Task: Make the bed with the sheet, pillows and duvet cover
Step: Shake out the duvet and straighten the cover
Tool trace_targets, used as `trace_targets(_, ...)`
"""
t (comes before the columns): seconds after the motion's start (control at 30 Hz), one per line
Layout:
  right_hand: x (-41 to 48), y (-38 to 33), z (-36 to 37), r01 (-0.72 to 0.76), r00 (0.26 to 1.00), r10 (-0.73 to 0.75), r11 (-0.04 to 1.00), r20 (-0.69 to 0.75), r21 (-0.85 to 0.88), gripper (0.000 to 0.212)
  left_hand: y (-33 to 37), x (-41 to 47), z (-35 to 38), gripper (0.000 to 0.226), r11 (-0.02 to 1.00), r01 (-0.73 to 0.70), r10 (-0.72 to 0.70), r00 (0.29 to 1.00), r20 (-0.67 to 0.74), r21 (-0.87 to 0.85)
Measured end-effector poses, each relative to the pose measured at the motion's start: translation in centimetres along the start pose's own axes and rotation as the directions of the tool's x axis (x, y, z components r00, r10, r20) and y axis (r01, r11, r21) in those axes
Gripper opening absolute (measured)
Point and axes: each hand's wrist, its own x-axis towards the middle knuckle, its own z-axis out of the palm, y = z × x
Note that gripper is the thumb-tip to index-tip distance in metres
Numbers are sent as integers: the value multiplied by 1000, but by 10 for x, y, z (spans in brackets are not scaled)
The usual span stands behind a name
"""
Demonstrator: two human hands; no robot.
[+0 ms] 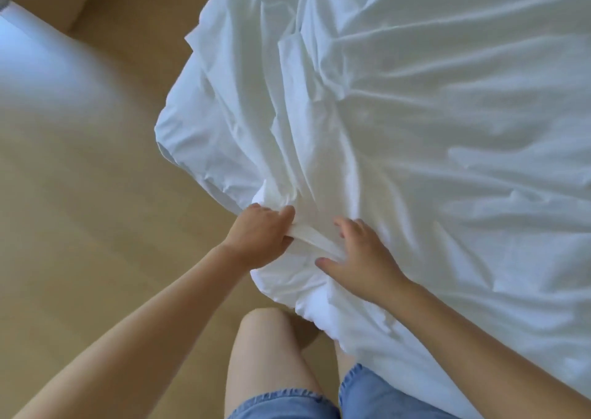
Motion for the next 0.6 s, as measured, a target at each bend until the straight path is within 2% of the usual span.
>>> trace_targets(0.07,24,-31,8,101,995,-97,973,29,-206,93,-18,-18,-7,27,1000,-21,21,999,40,-5)
trace_targets(0.1,33,-46,16,147,989,-131,934,69,-325,95,-27,-24,-9,32,999,-40,42,998,55,-20)
trace_targets(0.13,42,-58,25,175,983,-137,895,120,-409,89,-37,-26,-9,36,996,-69,72,996,49,-52)
trace_targets(0.17,49,-68,34,184,980,-129,880,153,-438,73,-45,-26,-9,39,990,-105,108,994,20,-95)
trace_targets(0.2,56,-77,38,163,983,-112,901,147,-401,52,-53,-25,-10,41,979,-154,150,988,-34,-132)
trace_targets(0.27,70,-90,36,4,1000,-4,993,1,-117,23,-68,-12,-11,47,971,-208,189,970,-152,-121)
trace_targets(0.33,78,-96,15,-98,975,121,987,-185,129,15,-75,11,-18,47,967,-161,101,953,-285,-196)
trace_targets(0.4,78,-97,-10,-104,920,180,968,-348,227,15,-71,45,-34,38,925,-107,-23,942,-334,-364)
trace_targets(0.47,71,-100,-30,-118,883,208,966,-421,230,15,-63,76,-53,26,845,-57,-101,960,-263,-531)
trace_targets(0.5,69,-103,-37,-155,883,226,968,-411,197,16,-59,87,-61,17,778,-27,-141,966,-216,-628)
trace_targets(0.53,70,-107,-40,-236,885,268,963,-380,128,26,-55,95,-64,5,681,-13,-165,971,-171,-732)
trace_targets(0.6,78,-115,-41,-368,884,278,910,-377,-190,51,-50,92,-71,19,486,-1,-156,984,-87,-874)
